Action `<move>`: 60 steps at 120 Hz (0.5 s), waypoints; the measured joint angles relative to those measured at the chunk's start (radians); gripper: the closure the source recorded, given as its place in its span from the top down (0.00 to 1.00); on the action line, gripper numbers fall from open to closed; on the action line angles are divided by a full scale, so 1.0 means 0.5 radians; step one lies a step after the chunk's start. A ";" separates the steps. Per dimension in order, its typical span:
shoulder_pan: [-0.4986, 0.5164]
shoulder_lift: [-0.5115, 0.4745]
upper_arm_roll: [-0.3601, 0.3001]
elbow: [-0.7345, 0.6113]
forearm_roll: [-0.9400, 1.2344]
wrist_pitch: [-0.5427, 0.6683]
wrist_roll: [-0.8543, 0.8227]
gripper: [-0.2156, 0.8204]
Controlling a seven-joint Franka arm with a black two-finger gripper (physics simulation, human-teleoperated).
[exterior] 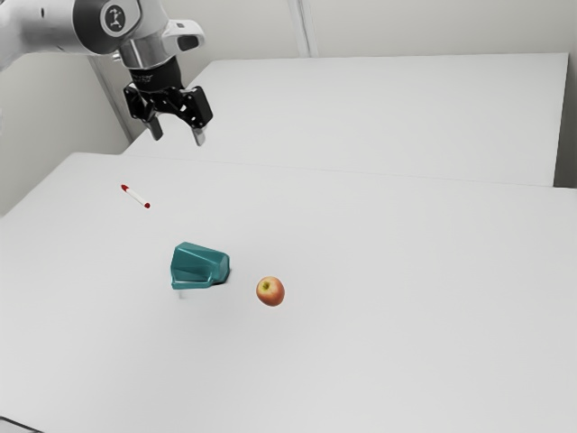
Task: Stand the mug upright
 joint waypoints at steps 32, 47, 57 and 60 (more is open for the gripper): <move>-0.042 -0.009 -0.014 -0.001 -0.005 -0.003 -0.005 0.79; -0.013 -0.018 -0.011 -0.011 -0.065 -0.030 -0.002 0.79; 0.011 -0.025 0.001 -0.040 -0.152 -0.041 0.000 0.79; 0.026 -0.027 0.001 -0.061 -0.183 -0.044 0.000 0.79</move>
